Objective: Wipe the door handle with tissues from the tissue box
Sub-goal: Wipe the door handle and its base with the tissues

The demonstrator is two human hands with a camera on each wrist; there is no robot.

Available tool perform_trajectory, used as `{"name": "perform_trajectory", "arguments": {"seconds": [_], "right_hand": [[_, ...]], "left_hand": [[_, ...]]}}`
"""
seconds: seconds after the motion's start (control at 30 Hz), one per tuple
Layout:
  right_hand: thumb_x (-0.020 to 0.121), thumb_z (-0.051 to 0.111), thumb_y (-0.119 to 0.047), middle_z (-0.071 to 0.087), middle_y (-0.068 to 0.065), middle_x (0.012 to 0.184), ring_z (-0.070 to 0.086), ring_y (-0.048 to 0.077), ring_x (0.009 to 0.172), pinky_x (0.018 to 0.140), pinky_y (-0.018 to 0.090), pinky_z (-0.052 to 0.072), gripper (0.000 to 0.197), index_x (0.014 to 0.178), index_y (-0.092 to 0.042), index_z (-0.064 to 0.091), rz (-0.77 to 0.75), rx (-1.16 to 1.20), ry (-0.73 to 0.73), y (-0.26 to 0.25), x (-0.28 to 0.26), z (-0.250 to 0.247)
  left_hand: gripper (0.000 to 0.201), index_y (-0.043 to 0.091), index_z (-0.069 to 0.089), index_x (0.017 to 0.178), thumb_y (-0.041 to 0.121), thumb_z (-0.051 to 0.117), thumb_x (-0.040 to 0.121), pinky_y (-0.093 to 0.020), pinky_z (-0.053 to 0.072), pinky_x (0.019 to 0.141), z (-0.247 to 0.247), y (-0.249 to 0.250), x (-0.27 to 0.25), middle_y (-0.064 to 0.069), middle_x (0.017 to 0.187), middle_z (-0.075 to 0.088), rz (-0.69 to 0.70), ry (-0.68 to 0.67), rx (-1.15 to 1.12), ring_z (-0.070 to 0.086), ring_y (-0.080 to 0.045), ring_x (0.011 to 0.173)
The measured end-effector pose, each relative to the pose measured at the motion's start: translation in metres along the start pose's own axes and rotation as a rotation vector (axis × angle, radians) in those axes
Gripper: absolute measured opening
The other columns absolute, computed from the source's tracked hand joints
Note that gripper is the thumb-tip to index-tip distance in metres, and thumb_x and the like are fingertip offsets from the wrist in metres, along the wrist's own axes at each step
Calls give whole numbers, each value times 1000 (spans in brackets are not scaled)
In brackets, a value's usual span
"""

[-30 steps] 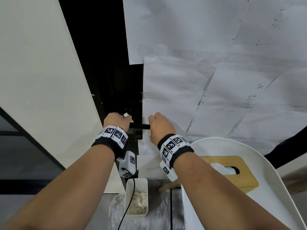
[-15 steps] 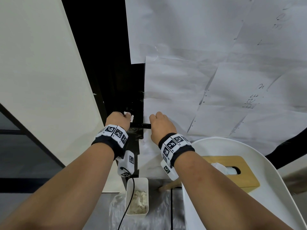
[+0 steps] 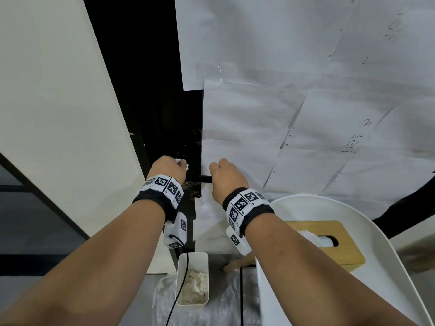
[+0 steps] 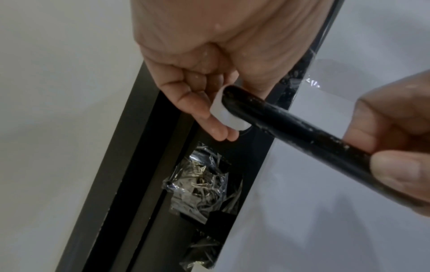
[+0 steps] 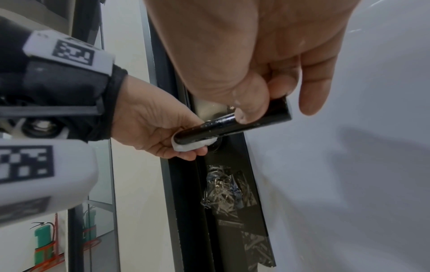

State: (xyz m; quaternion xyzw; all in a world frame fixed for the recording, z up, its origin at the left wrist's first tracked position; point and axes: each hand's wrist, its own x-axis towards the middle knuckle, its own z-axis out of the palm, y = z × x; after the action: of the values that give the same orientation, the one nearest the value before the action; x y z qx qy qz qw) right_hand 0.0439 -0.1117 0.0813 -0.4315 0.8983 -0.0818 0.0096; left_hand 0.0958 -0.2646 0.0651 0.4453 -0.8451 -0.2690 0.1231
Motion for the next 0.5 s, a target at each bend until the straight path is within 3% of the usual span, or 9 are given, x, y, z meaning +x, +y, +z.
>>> {"name": "perform_trajectory", "arguments": {"seconds": [0.1, 0.23, 0.33, 0.5], "right_hand": [[77, 47, 5, 48, 14, 110, 49, 30, 99, 76, 37, 47, 34, 109, -7, 48, 4, -3, -3, 1, 0, 1], [78, 48, 5, 48, 13, 110, 48, 29, 99, 75, 37, 48, 33, 108, -7, 48, 5, 2, 3, 2, 1, 2], [78, 48, 4, 48, 13, 110, 48, 29, 99, 75, 36, 48, 32, 108, -7, 48, 4, -2, 7, 2, 1, 2], [79, 51, 2, 48, 13, 110, 48, 28, 99, 75, 35, 46, 31, 108, -7, 49, 4, 12, 0, 1, 4, 2]], "left_hand": [[47, 8, 50, 54, 37, 51, 91, -23, 29, 44, 0, -6, 2, -6, 54, 51, 2, -36, -19, 48, -17, 48], [40, 4, 62, 64, 35, 54, 88, -25, 39, 51, 2, -15, -1, -9, 62, 65, -35, -96, -137, 60, -23, 60], [35, 7, 58, 62, 31, 56, 88, -25, 42, 54, 5, -17, -2, -6, 61, 63, -58, -103, -217, 60, -22, 61], [34, 6, 56, 60, 30, 57, 85, -24, 35, 50, 1, -12, 2, -7, 58, 57, -78, -97, -158, 57, -26, 60]]}}
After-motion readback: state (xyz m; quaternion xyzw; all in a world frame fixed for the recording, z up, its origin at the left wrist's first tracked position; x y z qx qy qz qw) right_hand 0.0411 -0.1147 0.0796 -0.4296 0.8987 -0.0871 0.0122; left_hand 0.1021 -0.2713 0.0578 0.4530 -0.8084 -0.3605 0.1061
